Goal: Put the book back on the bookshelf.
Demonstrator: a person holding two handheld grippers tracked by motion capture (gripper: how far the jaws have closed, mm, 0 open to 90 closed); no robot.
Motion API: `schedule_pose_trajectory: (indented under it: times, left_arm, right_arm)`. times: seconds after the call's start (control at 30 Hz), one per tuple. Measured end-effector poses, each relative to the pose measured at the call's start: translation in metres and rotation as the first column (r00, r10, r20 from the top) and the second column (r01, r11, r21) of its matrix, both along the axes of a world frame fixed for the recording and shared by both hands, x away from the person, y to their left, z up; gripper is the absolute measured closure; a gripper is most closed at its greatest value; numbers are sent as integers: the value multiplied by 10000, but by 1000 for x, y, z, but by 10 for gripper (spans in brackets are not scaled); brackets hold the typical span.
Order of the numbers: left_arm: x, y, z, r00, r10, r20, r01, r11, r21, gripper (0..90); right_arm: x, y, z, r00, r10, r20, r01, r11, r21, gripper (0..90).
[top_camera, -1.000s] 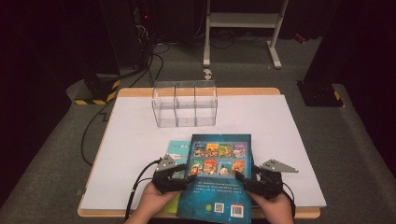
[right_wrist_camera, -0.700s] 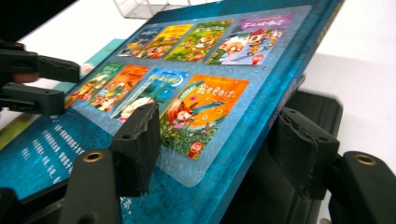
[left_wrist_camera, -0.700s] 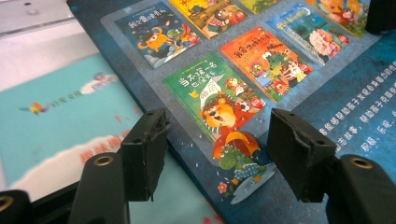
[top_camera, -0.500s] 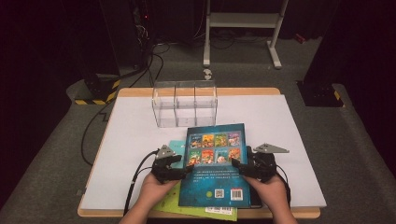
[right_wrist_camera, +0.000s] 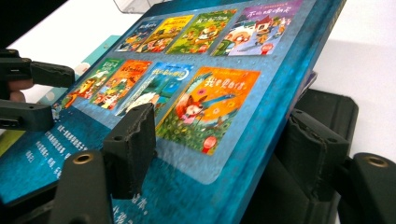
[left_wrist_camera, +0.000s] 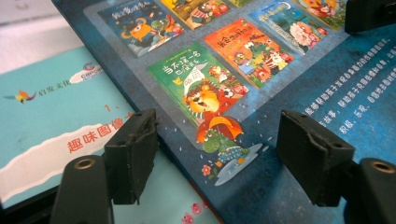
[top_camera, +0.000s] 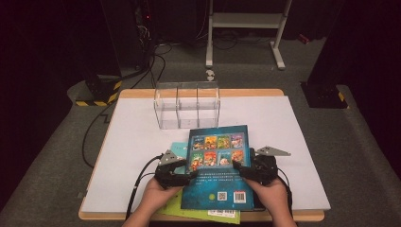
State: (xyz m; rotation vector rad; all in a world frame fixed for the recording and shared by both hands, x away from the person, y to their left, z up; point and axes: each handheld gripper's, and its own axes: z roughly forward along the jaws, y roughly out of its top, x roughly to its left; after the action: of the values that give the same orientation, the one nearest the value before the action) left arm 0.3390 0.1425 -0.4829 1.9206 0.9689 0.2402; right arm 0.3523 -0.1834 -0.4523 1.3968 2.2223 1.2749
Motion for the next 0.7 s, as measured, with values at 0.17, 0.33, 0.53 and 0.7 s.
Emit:
schedule_pose_trajectory:
  times: [0.17,0.33,0.53,0.7]
  left_arm:
    - [-3,-1,-1,9998,149,126,-148,9999,-65,320]
    - [-2,0,-1,9999,121,23,-121,9999,-79,320]
    - [-2,1,-3,10000,86,27,-85,9998,-158,317]
    - [3,5,-6,9990,132,-435,-154,9985,-526,269]
  right_arm:
    - [-3,0,-1,10000,-82,-31,82,9999,61,319]
    - [-5,-2,1,9998,-199,12,199,9996,192,415]
    - [-8,-5,2,9999,-165,13,165,9992,351,471]
    - [-12,-6,3,9996,-114,241,107,9995,283,480]
